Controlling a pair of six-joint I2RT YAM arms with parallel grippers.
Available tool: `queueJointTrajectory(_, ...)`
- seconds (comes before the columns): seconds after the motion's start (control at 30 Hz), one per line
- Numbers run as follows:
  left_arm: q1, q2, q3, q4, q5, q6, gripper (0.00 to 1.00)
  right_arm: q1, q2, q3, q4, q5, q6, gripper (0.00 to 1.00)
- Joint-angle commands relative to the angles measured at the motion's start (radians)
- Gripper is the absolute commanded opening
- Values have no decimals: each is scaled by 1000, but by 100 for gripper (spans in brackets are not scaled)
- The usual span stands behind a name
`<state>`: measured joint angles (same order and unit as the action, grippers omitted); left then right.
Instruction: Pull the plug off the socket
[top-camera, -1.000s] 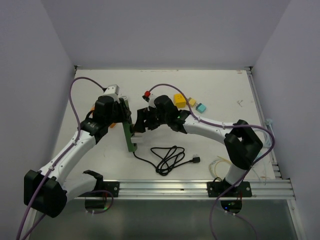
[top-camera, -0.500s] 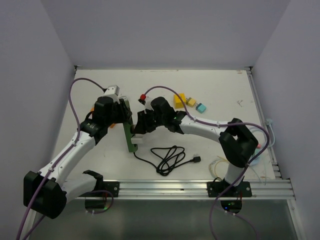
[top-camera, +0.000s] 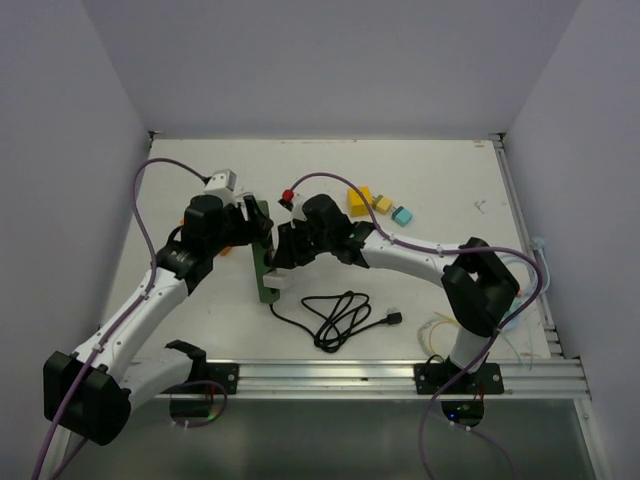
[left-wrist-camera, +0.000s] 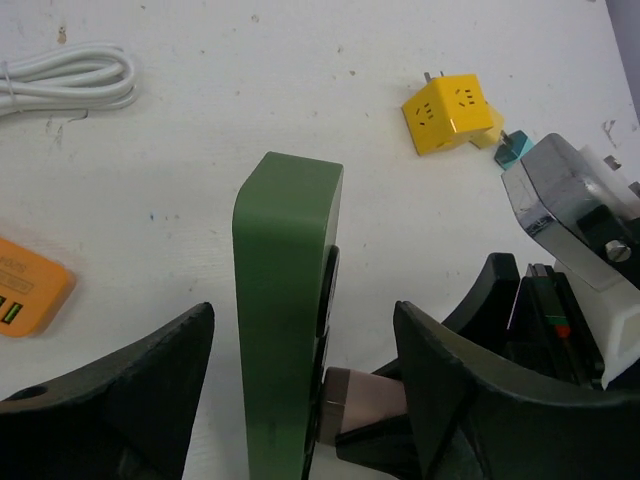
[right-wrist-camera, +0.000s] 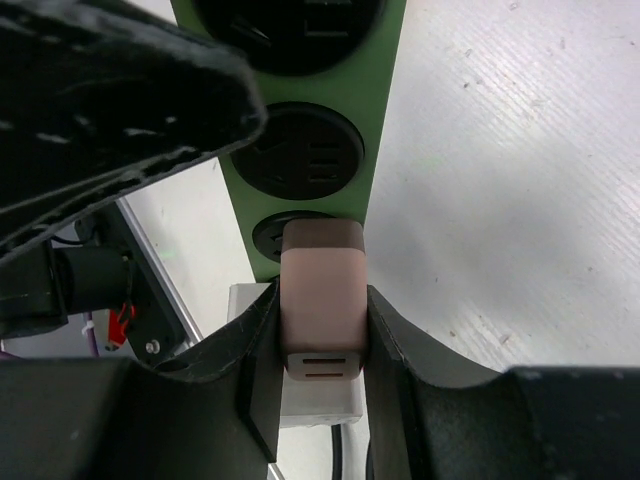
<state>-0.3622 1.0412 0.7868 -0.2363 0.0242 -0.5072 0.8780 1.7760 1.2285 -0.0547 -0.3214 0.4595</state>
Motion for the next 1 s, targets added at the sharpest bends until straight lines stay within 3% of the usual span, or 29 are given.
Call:
queueJointTrajectory(0.0,-4,-27,-9,45,13,-13,77,1,-79,52,10,27,-21,0)
queueJointTrajectory(0.03,-4,-29,-12,40,11,-16,82,1,-79,54,9,28,-21,0)
queueJointTrajectory(0.2,-4,-15,-61,31,32,-40,83,-1,-85,78,0,22,-27,0)
queueJointTrajectory(0.5,-6,9,-147,141,97,-74,72,1,-84,108,-8,-15,-33,0)
queueJointTrajectory(0.6,-6,13,-169,184,106,-77,64,1,-84,111,-8,-27,-33,0)
queueJointTrajectory(0.97,-6,-7,-184,213,28,-41,9,1,-89,86,-23,-54,-44,0)
